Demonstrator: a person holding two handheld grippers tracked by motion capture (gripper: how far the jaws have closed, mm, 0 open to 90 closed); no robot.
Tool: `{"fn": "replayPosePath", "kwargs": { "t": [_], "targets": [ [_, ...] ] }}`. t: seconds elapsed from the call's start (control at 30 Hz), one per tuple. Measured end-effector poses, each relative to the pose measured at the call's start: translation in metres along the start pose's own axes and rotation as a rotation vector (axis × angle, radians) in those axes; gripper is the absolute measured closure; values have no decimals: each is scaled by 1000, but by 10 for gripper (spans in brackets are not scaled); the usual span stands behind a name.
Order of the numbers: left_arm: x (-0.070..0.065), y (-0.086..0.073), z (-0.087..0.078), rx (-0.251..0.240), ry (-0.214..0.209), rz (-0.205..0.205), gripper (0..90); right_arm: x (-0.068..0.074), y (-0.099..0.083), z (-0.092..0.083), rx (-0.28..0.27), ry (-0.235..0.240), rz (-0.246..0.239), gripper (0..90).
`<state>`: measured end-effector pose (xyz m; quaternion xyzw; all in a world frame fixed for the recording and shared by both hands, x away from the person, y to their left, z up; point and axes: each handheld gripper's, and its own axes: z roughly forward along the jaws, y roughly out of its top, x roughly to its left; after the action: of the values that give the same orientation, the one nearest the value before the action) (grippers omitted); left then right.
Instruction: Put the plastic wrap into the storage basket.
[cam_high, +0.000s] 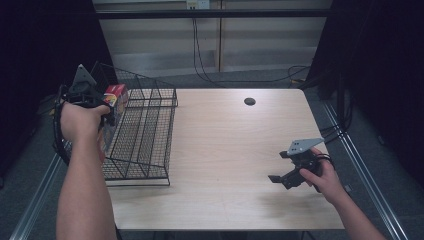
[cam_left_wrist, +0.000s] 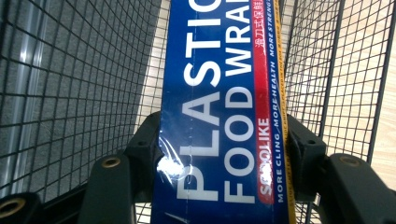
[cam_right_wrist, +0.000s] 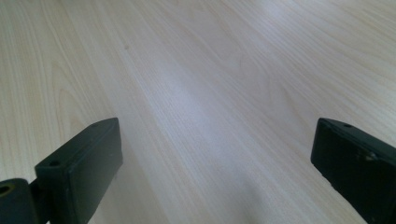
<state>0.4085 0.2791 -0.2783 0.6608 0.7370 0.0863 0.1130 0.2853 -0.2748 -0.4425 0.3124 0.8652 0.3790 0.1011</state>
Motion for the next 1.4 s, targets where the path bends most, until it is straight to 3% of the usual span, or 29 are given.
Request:
{"fn": "replayPosePath", "kwargs": {
  "t": [0.17, 0.33, 0.4, 0.47, 0.57, 0.67, 0.7, 0.87, 1.07, 1.2, 1.4],
  "targets": [
    [1, -1, 4, 7, -3, 10, 421, 0, 0, 1, 1, -4, -3, 20],
    [-2, -1, 10, 48, 1, 6, 416, 0, 0, 1, 5, -4, -1, 21],
    [-3, 0, 10, 53, 10, 33, 415, 0, 0, 1, 5, -6, -1, 20],
    [-3, 0, 10, 53, 6, 21, 412, 0, 0, 1, 3, -8, -2, 20],
    [-2, 1, 8, 42, 6, 19, 407, 0, 0, 1, 2, -7, -1, 20],
    [1, 1, -4, -47, -29, -4, 399, 1, 0, 1, 7, -4, -2, 20],
    [1, 1, -6, -45, -45, -11, 405, 1, 0, 2, 7, -2, -3, 21],
    [-3, 1, -13, -56, -35, -4, 367, 2, 1, 2, 3, -1, -8, 21],
    [-13, 1, -13, -65, -78, 26, 302, 1, 0, 0, 4, -2, -2, 20],
    [-21, 1, -15, -102, -97, 29, 277, 1, 0, 1, 3, -7, -2, 21],
    [-30, 1, -16, -105, -137, 64, 251, 1, 0, -1, 1, -4, 0, 20]
  ]
}}
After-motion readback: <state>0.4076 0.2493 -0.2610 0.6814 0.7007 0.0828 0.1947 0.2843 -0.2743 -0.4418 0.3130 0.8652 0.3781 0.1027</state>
